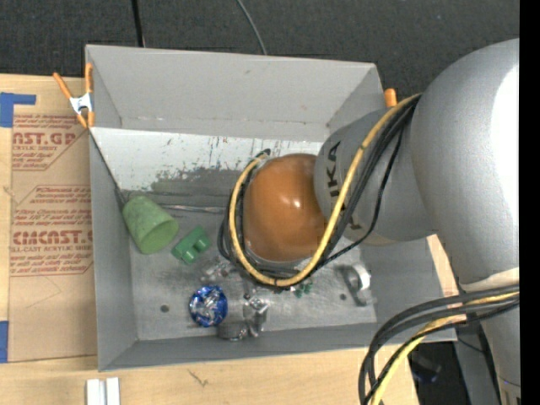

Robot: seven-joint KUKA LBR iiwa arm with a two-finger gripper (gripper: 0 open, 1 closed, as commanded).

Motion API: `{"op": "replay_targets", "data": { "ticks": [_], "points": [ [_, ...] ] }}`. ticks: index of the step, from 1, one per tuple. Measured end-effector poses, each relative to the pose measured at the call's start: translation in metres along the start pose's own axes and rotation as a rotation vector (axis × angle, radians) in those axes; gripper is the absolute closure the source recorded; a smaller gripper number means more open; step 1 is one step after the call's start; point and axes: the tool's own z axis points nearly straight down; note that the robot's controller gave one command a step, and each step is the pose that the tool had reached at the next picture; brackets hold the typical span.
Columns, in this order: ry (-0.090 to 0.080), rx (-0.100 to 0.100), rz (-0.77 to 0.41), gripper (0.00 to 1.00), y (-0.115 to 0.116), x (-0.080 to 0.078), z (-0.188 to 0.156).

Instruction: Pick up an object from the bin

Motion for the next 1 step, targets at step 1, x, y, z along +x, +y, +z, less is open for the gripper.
{"op": "replay_targets", "data": {
  "ticks": [1],
  "points": [
    [-0.006, 0.005, -0.313, 0.00, 0.0377, -0.0205, 0.0103]
  ]
}}
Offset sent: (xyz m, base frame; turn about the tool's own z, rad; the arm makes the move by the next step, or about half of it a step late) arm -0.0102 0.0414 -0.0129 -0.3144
